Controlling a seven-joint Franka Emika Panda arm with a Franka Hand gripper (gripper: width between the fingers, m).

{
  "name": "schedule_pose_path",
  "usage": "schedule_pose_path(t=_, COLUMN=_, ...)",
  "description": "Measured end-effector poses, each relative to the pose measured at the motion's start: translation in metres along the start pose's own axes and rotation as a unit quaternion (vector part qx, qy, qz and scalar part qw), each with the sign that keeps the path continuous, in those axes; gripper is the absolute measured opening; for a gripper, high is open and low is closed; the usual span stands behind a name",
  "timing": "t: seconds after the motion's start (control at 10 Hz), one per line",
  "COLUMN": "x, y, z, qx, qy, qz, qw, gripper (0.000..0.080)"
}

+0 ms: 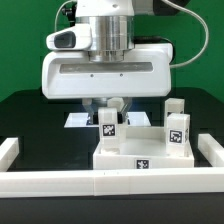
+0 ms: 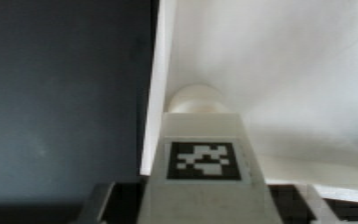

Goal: Assemble square table

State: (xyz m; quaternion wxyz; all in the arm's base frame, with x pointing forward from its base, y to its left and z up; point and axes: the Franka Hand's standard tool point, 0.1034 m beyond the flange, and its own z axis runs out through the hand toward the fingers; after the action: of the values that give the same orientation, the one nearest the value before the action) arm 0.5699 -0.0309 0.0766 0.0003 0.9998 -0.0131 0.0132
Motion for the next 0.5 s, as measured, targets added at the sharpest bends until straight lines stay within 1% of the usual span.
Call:
schedule_pose_path(t=0.2, x=-0.0001, y=-0.0004, z=0.0003, qx=0.001, qy=0.0, qz=0.031, qw=1.0, gripper=0.0292)
schedule_pose_path(t=0.4, x=-0.0005, y=-0.0011, z=0.0009, qx=0.001, qy=-0.001, qz=0.12, qw=0.993, gripper=0.0292)
schedule_pose_path(t=0.5, x=-0.0015, y=-0.0031, z=0.0016, qx=0.0, qy=-0.001, qz=0.172, qw=0.985, gripper=0.0293)
